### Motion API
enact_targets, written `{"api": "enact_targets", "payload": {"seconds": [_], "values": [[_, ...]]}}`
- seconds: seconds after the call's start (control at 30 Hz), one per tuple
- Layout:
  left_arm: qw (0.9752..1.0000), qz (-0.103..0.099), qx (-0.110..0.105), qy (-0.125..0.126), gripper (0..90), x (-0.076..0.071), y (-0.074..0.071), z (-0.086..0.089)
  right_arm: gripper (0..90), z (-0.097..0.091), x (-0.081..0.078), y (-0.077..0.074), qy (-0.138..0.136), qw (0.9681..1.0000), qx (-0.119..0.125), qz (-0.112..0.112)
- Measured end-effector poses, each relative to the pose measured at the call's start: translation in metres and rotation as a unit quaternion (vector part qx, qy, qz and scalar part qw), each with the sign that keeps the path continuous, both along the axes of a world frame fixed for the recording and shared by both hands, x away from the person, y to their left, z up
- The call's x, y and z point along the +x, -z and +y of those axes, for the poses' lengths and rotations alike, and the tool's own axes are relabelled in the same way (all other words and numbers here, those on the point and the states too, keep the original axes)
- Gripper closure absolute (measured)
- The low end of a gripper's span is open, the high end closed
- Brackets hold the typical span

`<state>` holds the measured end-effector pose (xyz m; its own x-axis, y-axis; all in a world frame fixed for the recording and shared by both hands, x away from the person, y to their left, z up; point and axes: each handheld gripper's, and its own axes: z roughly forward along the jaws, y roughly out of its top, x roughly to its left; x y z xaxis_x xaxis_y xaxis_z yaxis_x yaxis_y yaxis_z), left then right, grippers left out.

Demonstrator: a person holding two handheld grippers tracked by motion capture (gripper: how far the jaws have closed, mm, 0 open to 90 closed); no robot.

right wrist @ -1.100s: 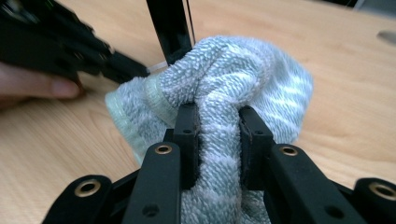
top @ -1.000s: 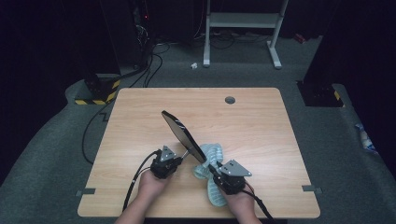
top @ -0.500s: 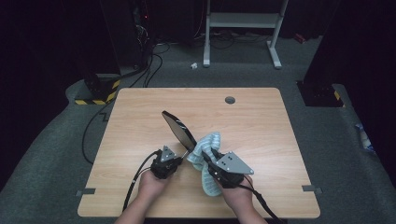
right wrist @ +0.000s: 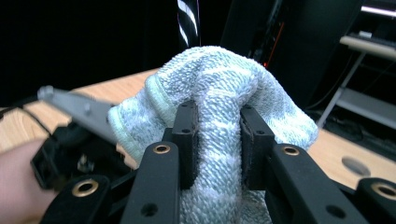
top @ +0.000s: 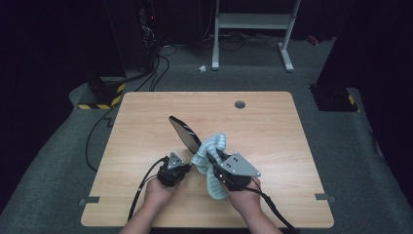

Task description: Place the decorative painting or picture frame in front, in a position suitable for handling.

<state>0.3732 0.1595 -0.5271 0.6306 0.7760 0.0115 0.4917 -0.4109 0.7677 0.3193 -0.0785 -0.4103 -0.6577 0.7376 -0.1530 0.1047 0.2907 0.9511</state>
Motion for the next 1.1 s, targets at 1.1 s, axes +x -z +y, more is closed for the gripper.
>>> {"api": "enact_targets", "payload": {"seconds": [1.1], "values": [[1.0, 0.001, -0.001, 0.0, 88.5, 0.0, 0.0, 0.0, 72.1, -0.004, 0.03, 0.109, 0.048, 0.9787, -0.093, 0.176]]}}
